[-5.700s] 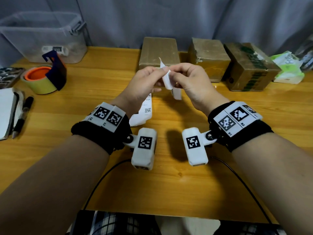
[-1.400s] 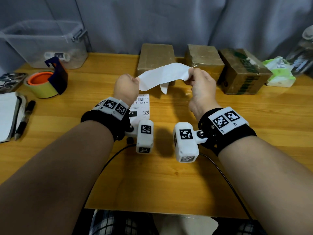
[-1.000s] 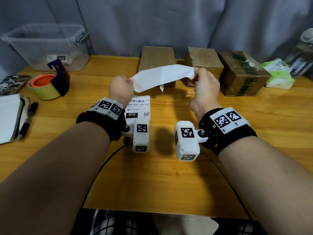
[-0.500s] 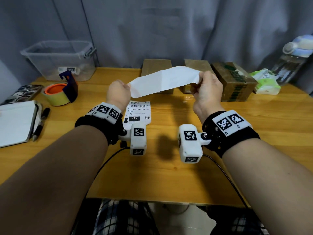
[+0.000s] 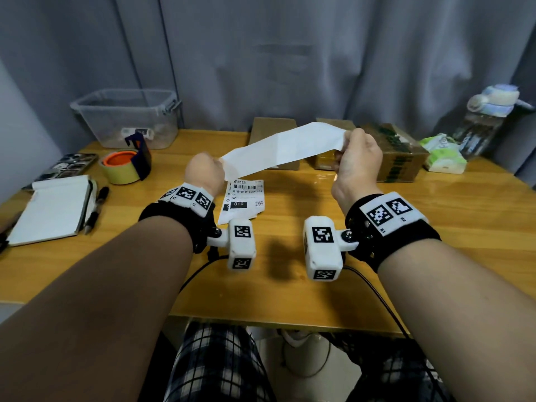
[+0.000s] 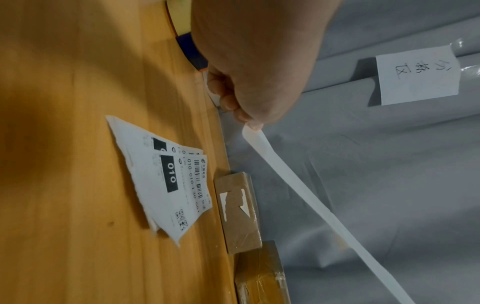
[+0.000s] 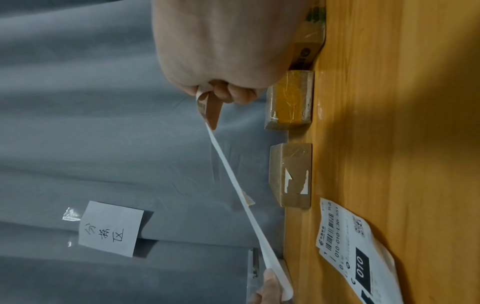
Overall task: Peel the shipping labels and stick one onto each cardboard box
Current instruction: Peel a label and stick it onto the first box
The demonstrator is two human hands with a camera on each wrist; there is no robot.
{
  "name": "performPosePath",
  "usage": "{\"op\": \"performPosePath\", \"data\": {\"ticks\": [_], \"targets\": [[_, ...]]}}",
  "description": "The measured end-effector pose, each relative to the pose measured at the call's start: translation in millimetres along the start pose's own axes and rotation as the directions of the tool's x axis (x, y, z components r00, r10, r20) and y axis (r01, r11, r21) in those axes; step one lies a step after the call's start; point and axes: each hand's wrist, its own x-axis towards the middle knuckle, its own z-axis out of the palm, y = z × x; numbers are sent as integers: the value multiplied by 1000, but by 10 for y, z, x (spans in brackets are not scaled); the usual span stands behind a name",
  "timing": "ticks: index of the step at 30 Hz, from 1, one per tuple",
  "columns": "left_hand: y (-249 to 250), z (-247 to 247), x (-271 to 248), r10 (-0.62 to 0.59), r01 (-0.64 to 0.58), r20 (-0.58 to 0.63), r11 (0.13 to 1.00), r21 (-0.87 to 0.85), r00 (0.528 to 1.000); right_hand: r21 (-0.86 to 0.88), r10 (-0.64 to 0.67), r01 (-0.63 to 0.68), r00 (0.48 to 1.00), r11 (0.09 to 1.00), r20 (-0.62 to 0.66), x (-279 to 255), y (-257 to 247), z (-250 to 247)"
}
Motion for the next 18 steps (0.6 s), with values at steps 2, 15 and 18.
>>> {"op": "performPosePath", "data": {"ticks": [2, 15, 18], "targets": [[-11, -46, -5, 4, -4, -7, 1000, -5, 1000, 21, -2, 2, 1000, 1000, -2, -4, -7, -15], [-414, -268, 56, -93, 70, -120, 980, -184, 988, -22, -53, 53, 998, 998, -38, 168, -84, -60], [-177, -247, 51, 81, -104, -85, 942, -319, 993, -33, -24, 24, 1000, 999, -1, 149, -22, 31]]}}
